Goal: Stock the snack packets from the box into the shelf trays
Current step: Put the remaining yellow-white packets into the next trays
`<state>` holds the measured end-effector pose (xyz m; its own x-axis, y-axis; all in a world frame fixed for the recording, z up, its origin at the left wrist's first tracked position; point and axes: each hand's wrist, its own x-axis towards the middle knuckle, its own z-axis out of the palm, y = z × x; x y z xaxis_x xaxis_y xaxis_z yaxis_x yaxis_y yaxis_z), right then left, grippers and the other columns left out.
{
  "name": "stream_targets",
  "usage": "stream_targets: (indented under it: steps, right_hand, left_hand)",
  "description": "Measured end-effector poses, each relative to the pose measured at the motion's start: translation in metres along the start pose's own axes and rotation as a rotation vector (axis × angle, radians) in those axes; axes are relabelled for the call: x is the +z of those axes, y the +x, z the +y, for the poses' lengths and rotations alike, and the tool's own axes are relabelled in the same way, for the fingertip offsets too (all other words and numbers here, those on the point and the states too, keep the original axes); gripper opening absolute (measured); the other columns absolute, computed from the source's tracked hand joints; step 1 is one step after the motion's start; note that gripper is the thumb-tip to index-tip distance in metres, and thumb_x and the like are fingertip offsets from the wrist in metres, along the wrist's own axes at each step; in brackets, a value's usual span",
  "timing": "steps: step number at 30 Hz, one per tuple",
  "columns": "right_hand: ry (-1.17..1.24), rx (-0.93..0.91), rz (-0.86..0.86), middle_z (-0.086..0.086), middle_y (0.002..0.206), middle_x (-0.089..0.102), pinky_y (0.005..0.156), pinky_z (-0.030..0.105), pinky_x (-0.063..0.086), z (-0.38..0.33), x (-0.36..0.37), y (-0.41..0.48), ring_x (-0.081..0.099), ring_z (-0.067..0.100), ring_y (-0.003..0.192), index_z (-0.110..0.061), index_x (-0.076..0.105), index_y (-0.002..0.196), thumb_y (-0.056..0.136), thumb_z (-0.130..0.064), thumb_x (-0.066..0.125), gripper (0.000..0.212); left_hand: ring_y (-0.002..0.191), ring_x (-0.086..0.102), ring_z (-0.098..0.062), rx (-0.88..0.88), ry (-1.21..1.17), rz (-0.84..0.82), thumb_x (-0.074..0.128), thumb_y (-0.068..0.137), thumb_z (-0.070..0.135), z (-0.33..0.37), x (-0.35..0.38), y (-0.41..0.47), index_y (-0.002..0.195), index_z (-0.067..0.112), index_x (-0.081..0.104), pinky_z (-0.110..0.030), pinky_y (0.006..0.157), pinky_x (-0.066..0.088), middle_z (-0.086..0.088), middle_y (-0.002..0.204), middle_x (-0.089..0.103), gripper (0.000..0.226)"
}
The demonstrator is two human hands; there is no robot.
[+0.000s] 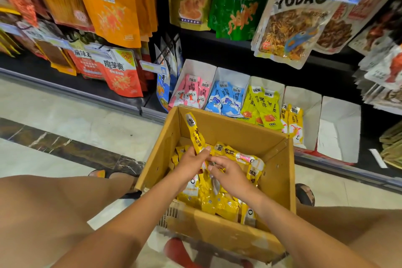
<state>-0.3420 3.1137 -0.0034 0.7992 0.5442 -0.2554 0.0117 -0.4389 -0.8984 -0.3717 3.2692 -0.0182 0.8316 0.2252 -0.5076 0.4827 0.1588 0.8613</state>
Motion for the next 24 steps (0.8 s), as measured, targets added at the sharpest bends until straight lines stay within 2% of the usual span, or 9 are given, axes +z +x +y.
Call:
stream_targets:
  steps: [3, 6, 8, 11, 14, 16, 18, 19, 24]
  right_hand:
    - [-0.019, -0.039, -0.094, -0.004, 0.114, 0.059, 0.09, 0.017, 0.045, 0.005, 0.0, 0.002, 0.063, 0.006, 0.101, -0.03, 0.064, 0.127, 0.1, -0.013, 0.059, 0.032]
    - [-0.016, 0.022, -0.073, -0.01, 0.117, 0.064, 0.083, 0.019, 0.049, 0.007, -0.011, 0.015, 0.063, 0.002, 0.1, -0.038, 0.068, 0.113, 0.1, -0.016, 0.059, 0.027]
    - [0.048, 0.141, 0.018, -0.012, 0.111, 0.068, 0.079, 0.023, 0.05, 0.018, -0.027, 0.026, 0.064, 0.005, 0.096, -0.034, 0.07, 0.107, 0.099, -0.015, 0.059, 0.023]
    - [0.13, 0.366, 0.207, -0.004, 0.096, 0.07, 0.074, 0.033, 0.051, 0.054, -0.057, 0.038, 0.062, 0.013, 0.083, -0.026, 0.071, 0.1, 0.096, -0.009, 0.059, 0.021]
    - [0.225, 0.576, 0.268, 0.003, 0.073, 0.064, 0.057, 0.027, 0.048, 0.093, -0.082, 0.035, 0.056, 0.014, 0.06, -0.02, 0.064, 0.088, 0.094, -0.005, 0.053, 0.02]
    - [0.134, 0.656, 0.245, 0.003, 0.08, 0.064, 0.066, 0.029, 0.053, 0.12, -0.088, 0.027, 0.059, 0.015, 0.066, -0.024, 0.059, 0.084, 0.096, -0.008, 0.052, 0.021]
    - [-0.044, 0.695, 0.201, 0.004, 0.097, 0.063, 0.086, 0.036, 0.054, 0.143, -0.088, 0.019, 0.058, 0.017, 0.079, -0.021, 0.066, 0.097, 0.095, -0.012, 0.057, 0.013]
    - [-0.099, 0.716, 0.163, 0.005, 0.101, 0.062, 0.086, 0.036, 0.053, 0.154, -0.086, 0.017, 0.057, 0.017, 0.08, -0.014, 0.067, 0.108, 0.095, -0.013, 0.058, 0.016]
    - [-0.262, 0.786, -0.036, 0.013, 0.11, 0.063, 0.06, 0.023, 0.046, 0.188, -0.064, 0.01, 0.057, 0.016, 0.069, -0.007, 0.054, 0.136, 0.097, -0.01, 0.059, 0.039]
  left_hand:
    - [0.09, 0.072, -0.02, 0.103, 0.066, 0.077, 0.062, 0.102, 0.029, -0.001, -0.006, 0.001, 0.102, 0.016, 0.071, -0.035, 0.078, 0.055, -0.001, 0.095, 0.076, 0.015]
    - [0.084, 0.073, -0.021, 0.124, 0.143, 0.179, 0.064, 0.101, 0.032, -0.007, -0.02, 0.005, 0.096, 0.021, 0.072, -0.038, 0.076, 0.057, 0.003, 0.087, 0.077, 0.014]
    - [0.069, 0.067, -0.015, 0.137, 0.247, 0.23, 0.065, 0.1, 0.04, -0.011, -0.033, 0.003, 0.087, 0.025, 0.067, -0.034, 0.066, 0.052, 0.007, 0.073, 0.071, 0.02]
    - [0.065, 0.065, -0.018, 0.145, 0.409, 0.332, 0.066, 0.097, 0.045, -0.026, -0.051, 0.0, 0.084, 0.021, 0.067, -0.036, 0.06, 0.049, 0.0, 0.072, 0.069, 0.027]
    - [0.048, 0.052, -0.018, 0.113, 0.583, 0.398, 0.063, 0.091, 0.063, -0.05, -0.065, 0.002, 0.069, 0.014, 0.058, -0.034, 0.047, 0.037, -0.004, 0.057, 0.058, 0.054]
    - [0.048, 0.052, -0.023, 0.067, 0.745, 0.417, 0.057, 0.09, 0.069, -0.062, -0.067, 0.001, 0.068, 0.012, 0.054, -0.04, 0.048, 0.043, -0.005, 0.055, 0.055, 0.062]
    - [0.051, 0.051, -0.024, 0.039, 0.885, 0.406, 0.055, 0.094, 0.065, -0.066, -0.062, -0.005, 0.069, 0.014, 0.051, -0.041, 0.052, 0.046, -0.003, 0.056, 0.052, 0.058]
    - [0.052, 0.052, -0.024, 0.039, 0.94, 0.393, 0.053, 0.095, 0.065, -0.066, -0.058, -0.008, 0.071, 0.015, 0.049, -0.04, 0.053, 0.047, -0.001, 0.057, 0.052, 0.055]
    - [0.063, 0.064, -0.023, 0.076, 1.121, 0.337, 0.043, 0.099, 0.065, -0.066, -0.05, -0.01, 0.081, 0.023, 0.043, -0.039, 0.062, 0.056, 0.003, 0.063, 0.056, 0.046]
